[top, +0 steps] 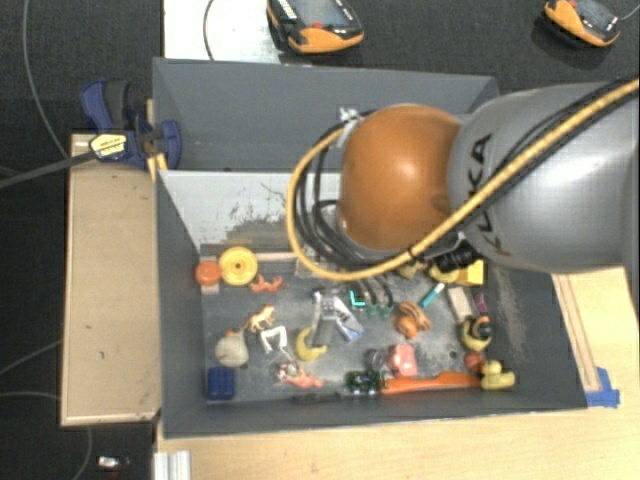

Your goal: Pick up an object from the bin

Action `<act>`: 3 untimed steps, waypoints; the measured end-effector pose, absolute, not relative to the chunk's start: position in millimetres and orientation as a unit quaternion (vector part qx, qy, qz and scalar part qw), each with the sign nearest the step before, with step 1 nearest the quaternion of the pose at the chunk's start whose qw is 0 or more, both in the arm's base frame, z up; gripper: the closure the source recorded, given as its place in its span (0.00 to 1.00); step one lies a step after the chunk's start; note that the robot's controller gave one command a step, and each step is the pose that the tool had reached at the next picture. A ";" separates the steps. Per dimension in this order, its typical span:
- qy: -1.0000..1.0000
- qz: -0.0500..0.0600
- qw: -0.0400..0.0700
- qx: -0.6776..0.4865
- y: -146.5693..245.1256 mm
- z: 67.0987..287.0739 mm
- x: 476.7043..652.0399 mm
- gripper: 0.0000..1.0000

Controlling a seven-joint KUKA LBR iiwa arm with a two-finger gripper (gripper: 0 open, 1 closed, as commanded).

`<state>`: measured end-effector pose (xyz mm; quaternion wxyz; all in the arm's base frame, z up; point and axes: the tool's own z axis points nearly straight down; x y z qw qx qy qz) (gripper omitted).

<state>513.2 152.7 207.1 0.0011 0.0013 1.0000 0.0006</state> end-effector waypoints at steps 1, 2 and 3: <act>1.000 0.000 0.001 0.002 152.6 207.1 513.2 0.00; 1.000 0.000 0.001 0.002 152.7 207.1 513.2 0.00; 0.999 0.001 0.004 -0.049 187.6 184.6 524.9 0.00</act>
Offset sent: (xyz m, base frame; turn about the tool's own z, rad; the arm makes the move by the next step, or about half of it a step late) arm 0.0000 0.0000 0.0000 0.0000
